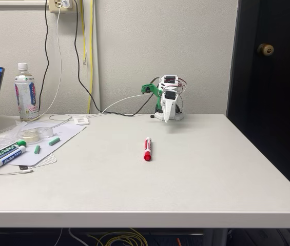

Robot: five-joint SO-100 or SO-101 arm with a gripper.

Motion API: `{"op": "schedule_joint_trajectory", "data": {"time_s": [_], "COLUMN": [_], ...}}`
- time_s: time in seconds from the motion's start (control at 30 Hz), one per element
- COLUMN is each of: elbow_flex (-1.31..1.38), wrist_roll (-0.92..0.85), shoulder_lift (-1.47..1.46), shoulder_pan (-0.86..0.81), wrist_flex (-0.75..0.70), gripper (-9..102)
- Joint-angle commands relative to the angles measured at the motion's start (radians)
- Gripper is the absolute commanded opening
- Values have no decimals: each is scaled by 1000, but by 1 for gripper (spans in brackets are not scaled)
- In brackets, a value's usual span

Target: Pick up the red marker.

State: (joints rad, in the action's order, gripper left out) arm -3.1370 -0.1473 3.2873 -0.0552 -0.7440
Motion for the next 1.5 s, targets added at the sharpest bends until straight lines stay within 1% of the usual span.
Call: {"op": "schedule_joint_trajectory", "data": {"time_s": [0.0, 1.3, 1.47], "elbow_flex": [5, 5, 9], "wrist_roll": [-2, -2, 21], "shoulder_lift": [8, 8, 8], "shoulder_pan": [-3, -3, 3], "wrist_flex": [0, 0, 44], "gripper": [0, 0, 0]}}
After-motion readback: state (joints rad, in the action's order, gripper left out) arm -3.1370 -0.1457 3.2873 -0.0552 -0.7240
